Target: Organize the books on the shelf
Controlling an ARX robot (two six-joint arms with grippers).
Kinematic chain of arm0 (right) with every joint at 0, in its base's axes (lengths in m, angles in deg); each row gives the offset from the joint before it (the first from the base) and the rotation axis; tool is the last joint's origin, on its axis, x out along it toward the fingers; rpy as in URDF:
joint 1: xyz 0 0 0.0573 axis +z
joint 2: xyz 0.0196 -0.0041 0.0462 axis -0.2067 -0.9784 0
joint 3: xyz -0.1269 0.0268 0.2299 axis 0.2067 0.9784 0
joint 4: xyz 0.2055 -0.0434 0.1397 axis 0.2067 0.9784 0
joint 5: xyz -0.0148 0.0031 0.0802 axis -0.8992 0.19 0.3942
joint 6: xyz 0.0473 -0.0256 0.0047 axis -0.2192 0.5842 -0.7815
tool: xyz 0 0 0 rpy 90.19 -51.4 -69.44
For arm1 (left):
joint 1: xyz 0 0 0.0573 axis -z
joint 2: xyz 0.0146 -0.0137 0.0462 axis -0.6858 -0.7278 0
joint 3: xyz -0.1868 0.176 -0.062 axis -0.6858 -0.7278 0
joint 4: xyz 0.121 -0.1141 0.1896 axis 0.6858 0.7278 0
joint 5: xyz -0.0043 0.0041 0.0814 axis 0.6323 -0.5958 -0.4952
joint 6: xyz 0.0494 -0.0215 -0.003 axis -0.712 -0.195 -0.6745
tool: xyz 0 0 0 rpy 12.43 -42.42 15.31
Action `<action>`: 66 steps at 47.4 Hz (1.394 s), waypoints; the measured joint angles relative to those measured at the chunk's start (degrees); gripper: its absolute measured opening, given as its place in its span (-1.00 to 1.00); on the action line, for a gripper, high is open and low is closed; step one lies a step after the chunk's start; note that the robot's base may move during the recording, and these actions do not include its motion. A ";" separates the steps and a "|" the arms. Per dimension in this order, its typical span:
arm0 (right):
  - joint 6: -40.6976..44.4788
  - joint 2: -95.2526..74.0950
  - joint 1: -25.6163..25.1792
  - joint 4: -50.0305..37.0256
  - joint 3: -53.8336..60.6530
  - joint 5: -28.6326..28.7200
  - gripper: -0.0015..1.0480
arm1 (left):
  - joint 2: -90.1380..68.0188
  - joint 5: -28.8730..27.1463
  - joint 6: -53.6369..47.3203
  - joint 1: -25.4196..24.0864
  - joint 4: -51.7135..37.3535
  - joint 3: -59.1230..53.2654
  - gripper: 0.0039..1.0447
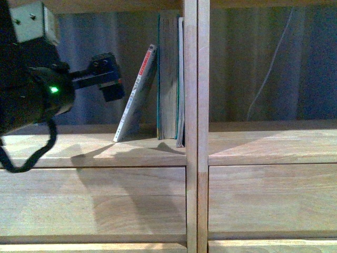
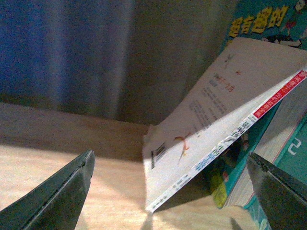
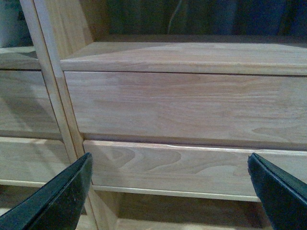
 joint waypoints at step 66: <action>0.02 0.00 0.00 0.00 0.00 -0.02 0.86 | 96.50 5.77 -9.81 -11.43 45.90 -59.93 -0.95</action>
